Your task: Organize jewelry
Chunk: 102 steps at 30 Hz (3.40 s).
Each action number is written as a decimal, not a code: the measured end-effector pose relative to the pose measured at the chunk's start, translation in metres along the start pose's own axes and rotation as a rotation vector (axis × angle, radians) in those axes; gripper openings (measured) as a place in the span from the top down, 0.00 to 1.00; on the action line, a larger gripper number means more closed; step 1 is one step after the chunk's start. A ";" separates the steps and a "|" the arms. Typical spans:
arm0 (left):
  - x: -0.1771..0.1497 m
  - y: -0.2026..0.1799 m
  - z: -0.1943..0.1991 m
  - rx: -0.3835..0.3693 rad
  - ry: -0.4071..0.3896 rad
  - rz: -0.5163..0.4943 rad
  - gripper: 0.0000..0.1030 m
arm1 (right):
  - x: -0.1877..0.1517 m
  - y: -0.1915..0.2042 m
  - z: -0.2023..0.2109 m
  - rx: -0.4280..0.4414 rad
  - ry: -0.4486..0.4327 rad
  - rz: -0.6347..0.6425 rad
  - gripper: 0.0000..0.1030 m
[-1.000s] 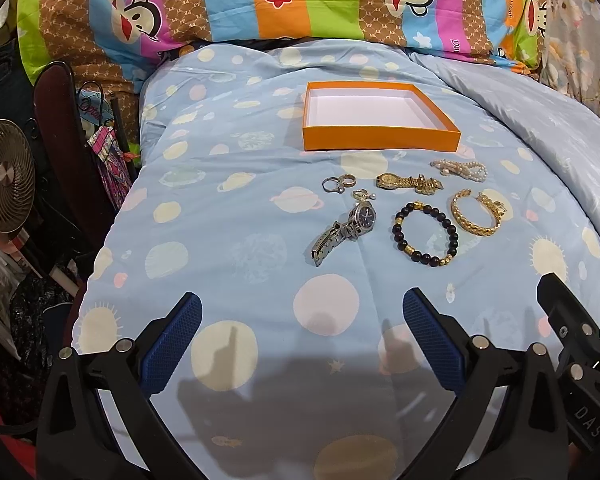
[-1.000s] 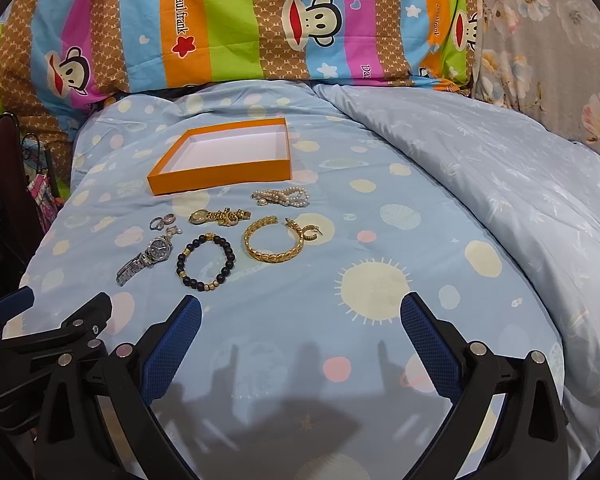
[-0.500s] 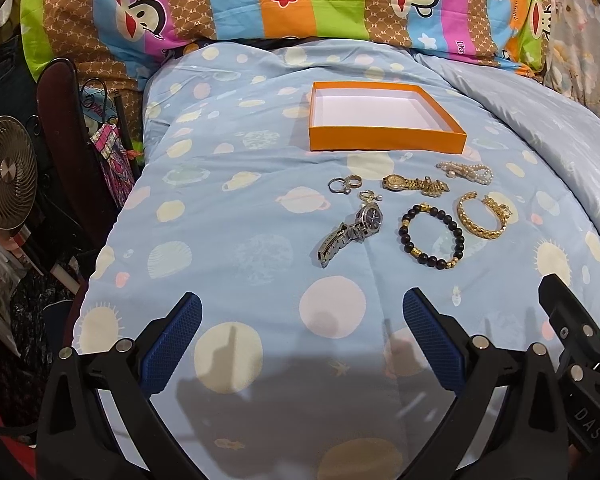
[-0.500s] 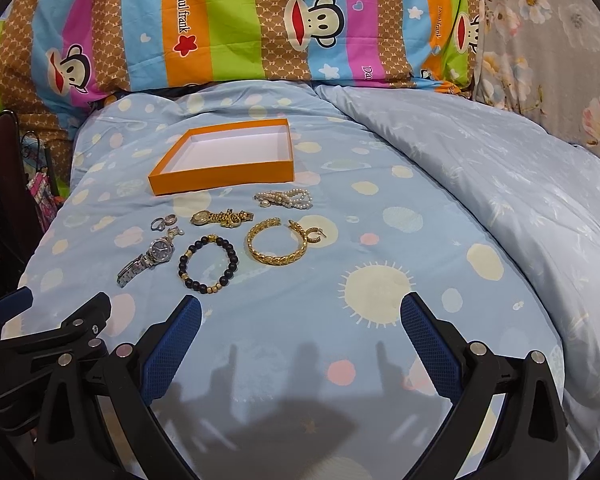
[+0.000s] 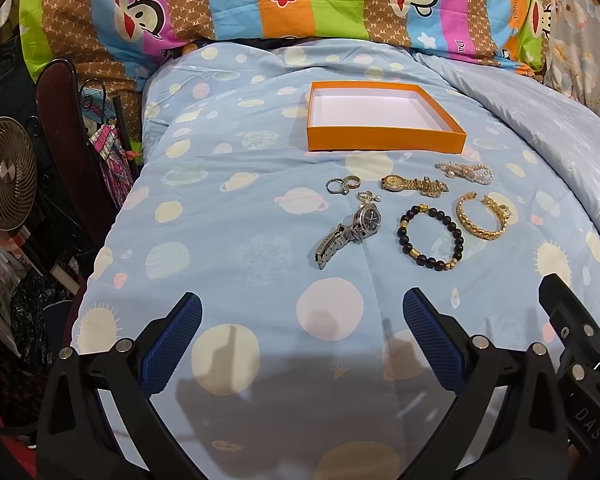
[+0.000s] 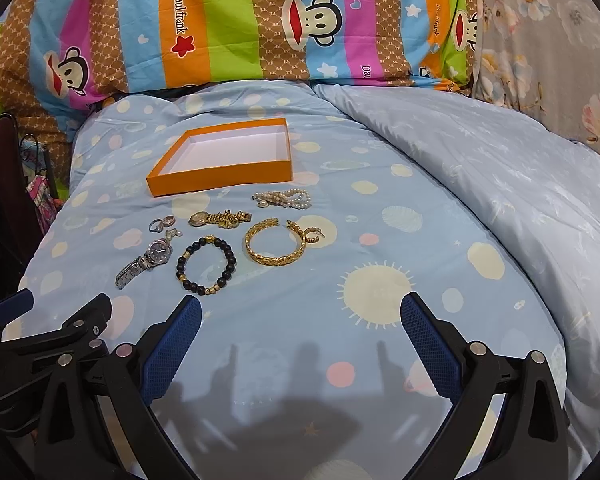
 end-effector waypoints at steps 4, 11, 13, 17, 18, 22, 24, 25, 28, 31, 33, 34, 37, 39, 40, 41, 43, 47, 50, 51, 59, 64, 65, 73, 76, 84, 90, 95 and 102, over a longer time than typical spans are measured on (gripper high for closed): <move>0.000 -0.001 0.000 0.000 0.002 0.001 0.05 | 0.000 -0.001 -0.002 0.001 0.004 -0.001 0.05; 0.000 -0.002 0.000 0.001 0.001 0.001 0.05 | 0.000 0.000 -0.002 0.001 0.003 -0.001 0.05; 0.000 -0.002 -0.001 0.002 0.000 0.002 0.05 | 0.000 0.000 -0.002 0.001 0.002 0.000 0.05; 0.000 -0.002 -0.001 0.003 -0.001 0.001 0.05 | 0.000 0.000 -0.002 0.004 0.002 -0.004 0.05; 0.000 -0.002 -0.001 0.004 -0.003 0.001 0.05 | 0.001 0.000 -0.002 0.005 0.002 -0.005 0.05; 0.000 -0.002 0.000 0.004 -0.005 0.000 0.05 | 0.003 0.003 -0.002 0.003 -0.004 -0.004 0.05; 0.000 -0.002 -0.001 0.004 -0.004 0.000 0.05 | 0.003 0.003 -0.002 0.003 -0.003 -0.004 0.05; 0.000 -0.002 0.000 0.004 -0.004 -0.001 0.05 | 0.003 0.002 -0.001 0.003 -0.004 -0.004 0.05; 0.000 -0.002 -0.001 0.004 -0.003 0.000 0.05 | 0.003 0.003 -0.002 0.005 -0.002 -0.005 0.05; 0.002 0.000 -0.001 0.004 0.000 0.002 0.05 | 0.004 0.004 -0.003 0.005 0.000 -0.004 0.05; 0.003 0.001 -0.003 0.003 0.002 0.004 0.05 | 0.003 0.005 -0.004 0.006 0.003 -0.003 0.05; 0.003 0.001 -0.003 0.003 0.003 0.006 0.05 | 0.003 0.005 -0.005 0.005 0.003 -0.003 0.05; 0.003 0.002 -0.006 0.002 0.007 0.010 0.05 | 0.002 0.007 -0.007 0.005 0.006 0.000 0.05; 0.002 0.003 -0.008 0.001 0.010 0.013 0.05 | 0.001 0.008 -0.008 0.007 0.007 0.001 0.05; 0.001 0.003 -0.008 0.001 0.011 0.013 0.05 | 0.000 0.008 -0.009 0.007 0.008 0.002 0.05; 0.000 0.003 -0.009 0.001 0.013 0.014 0.05 | 0.000 0.009 -0.009 0.009 0.009 0.003 0.05; -0.002 0.004 -0.012 -0.005 0.023 0.013 0.05 | -0.001 0.009 -0.011 0.015 0.010 0.004 0.05; -0.006 0.013 -0.021 -0.017 0.049 0.033 0.05 | -0.001 0.005 -0.020 0.019 0.021 -0.005 0.05; -0.007 0.027 -0.027 -0.028 0.061 0.075 0.05 | 0.001 -0.001 -0.029 0.012 0.029 -0.021 0.06; -0.007 0.031 -0.028 -0.026 0.062 0.084 0.05 | 0.002 -0.001 -0.032 0.013 0.032 -0.023 0.08; 0.004 0.059 -0.036 -0.037 0.045 0.139 0.05 | 0.015 0.006 -0.065 0.067 0.079 -0.043 0.21; 0.016 0.050 -0.044 -0.067 0.038 0.110 0.05 | 0.021 0.009 -0.083 0.085 0.120 -0.070 0.30; 0.019 0.047 -0.045 -0.076 0.036 0.103 0.05 | 0.023 0.008 -0.084 0.080 0.118 -0.072 0.30; 0.037 0.018 -0.074 -0.089 0.045 0.035 0.05 | 0.022 -0.001 -0.086 0.057 0.119 -0.088 0.30; 0.038 0.015 -0.084 -0.100 0.061 0.038 0.09 | 0.022 -0.001 -0.086 0.048 0.114 -0.079 0.30; 0.036 0.003 -0.099 -0.144 0.080 0.021 0.32 | 0.020 0.000 -0.093 0.055 0.118 -0.080 0.30; 0.038 -0.009 -0.097 -0.191 0.065 0.003 0.64 | 0.018 0.002 -0.096 0.067 0.130 -0.078 0.30; 0.038 -0.012 -0.094 -0.232 0.064 0.014 0.81 | 0.018 0.004 -0.096 0.075 0.129 -0.073 0.30; 0.037 -0.004 -0.078 -0.253 0.041 0.039 0.82 | 0.018 0.017 -0.096 0.104 0.136 -0.047 0.30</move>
Point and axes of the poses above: each gripper's, at about its wrist camera, not at the fingertips, and z roughly against the way its jaws point, y to its left, x to its top, the point moved 7 cm from there along -z, roughly the way its jaws point, and after that the axes turned 15 degrees about -x, right-handed, at the moved point
